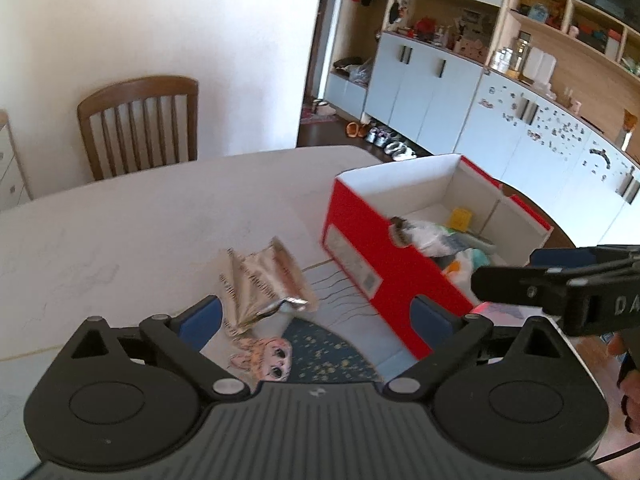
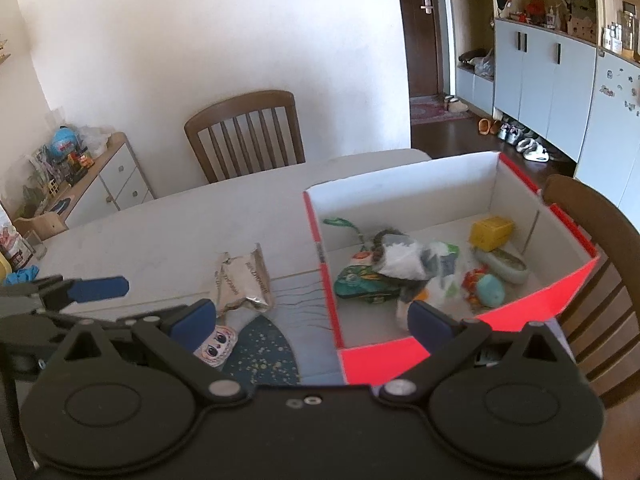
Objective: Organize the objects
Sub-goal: 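Withdraw both tools from the box back over the table items, then grasp the pink bunny plush with the left tool while the right tool grips the silver foil packet, then carry the bunny plush in the left tool and foil packet in the right tool into the box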
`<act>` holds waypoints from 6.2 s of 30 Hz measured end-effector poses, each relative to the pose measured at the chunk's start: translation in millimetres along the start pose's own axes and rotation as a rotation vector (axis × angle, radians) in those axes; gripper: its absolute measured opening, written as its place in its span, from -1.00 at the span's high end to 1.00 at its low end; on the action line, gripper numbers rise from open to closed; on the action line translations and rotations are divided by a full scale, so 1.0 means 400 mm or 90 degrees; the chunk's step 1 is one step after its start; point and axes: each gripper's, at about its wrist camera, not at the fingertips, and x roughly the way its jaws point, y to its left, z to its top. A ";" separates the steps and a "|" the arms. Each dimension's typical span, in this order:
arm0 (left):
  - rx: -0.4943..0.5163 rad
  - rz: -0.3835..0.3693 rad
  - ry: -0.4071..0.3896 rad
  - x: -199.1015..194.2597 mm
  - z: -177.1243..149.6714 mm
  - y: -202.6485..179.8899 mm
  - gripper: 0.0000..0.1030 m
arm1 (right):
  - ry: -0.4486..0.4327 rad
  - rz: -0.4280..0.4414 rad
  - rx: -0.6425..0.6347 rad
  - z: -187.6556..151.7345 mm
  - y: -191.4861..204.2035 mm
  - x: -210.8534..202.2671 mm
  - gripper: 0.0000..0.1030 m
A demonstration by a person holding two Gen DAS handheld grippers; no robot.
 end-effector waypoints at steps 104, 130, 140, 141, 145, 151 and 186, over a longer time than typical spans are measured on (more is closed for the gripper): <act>-0.004 0.005 0.004 0.079 -0.061 0.068 0.06 | 0.172 0.058 -0.119 0.113 0.187 0.329 0.03; 0.019 0.009 -0.095 -0.110 0.078 -0.103 0.06 | 0.067 0.045 -0.090 0.163 -0.014 0.073 0.03; 0.021 -0.004 -0.080 -0.015 0.140 -0.222 0.06 | 0.064 0.029 -0.077 0.168 -0.185 0.017 0.03; 0.020 -0.007 -0.077 -0.004 0.145 -0.237 0.06 | 0.064 0.027 -0.074 0.168 -0.203 0.014 0.03; 0.017 -0.011 -0.063 0.049 0.171 -0.285 0.06 | 0.066 0.017 -0.066 0.171 -0.283 0.007 0.03; 0.022 -0.003 -0.043 0.135 0.206 -0.344 0.06 | 0.073 0.003 -0.062 0.172 -0.386 0.016 0.03; 0.020 0.064 0.103 0.489 0.215 -0.426 0.06 | 0.154 0.003 -0.189 0.107 -0.474 0.254 0.03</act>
